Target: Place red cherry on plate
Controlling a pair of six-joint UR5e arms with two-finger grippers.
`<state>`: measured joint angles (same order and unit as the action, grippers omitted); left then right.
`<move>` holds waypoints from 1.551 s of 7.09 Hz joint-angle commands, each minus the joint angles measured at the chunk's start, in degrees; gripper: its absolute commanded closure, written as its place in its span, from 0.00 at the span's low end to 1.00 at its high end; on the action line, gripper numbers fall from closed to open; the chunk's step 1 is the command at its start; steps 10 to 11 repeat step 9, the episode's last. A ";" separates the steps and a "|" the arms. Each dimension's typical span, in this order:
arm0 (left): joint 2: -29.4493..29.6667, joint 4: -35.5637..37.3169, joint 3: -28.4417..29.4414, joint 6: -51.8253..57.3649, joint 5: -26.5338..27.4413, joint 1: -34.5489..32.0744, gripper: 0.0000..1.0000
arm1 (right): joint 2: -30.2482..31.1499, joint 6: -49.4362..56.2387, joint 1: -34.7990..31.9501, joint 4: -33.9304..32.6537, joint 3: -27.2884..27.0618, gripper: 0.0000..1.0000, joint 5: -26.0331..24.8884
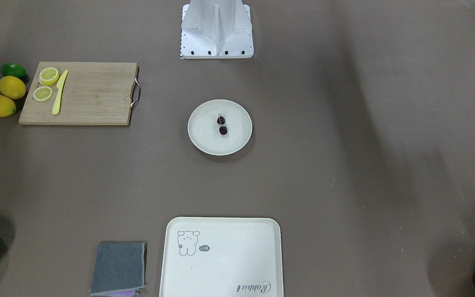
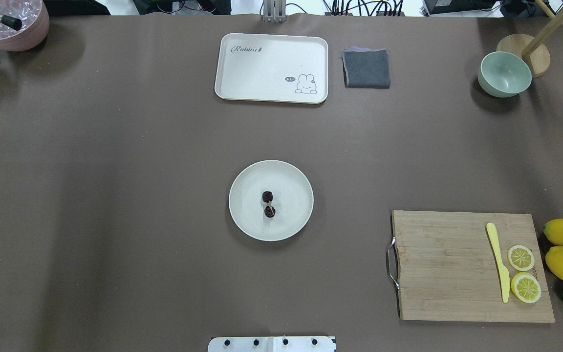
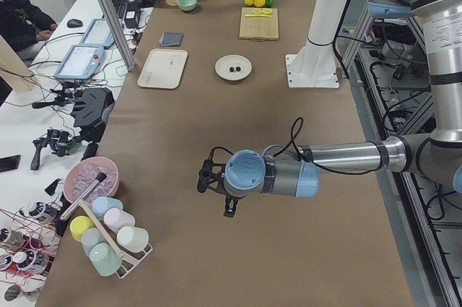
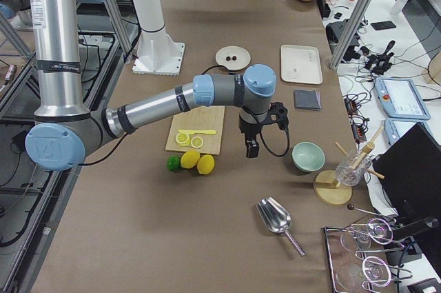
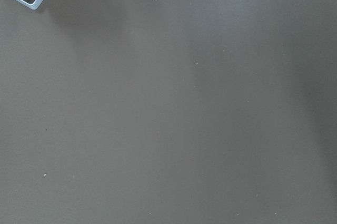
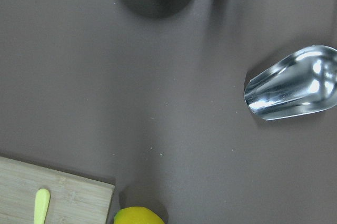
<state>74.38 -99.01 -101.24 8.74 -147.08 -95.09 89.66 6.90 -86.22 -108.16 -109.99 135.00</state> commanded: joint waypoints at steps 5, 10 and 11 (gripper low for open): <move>1.73 2.50 0.25 -2.85 10.68 0.08 0.01 | 3.24 0.66 0.00 0.49 0.83 0.00 -0.52; 1.38 1.80 -0.19 -0.58 11.03 -0.27 0.01 | 4.12 0.66 -1.75 0.41 0.04 0.00 -0.26; 1.38 1.80 -0.19 -0.58 11.03 -0.27 0.01 | 4.12 0.66 -1.75 0.41 0.04 0.00 -0.26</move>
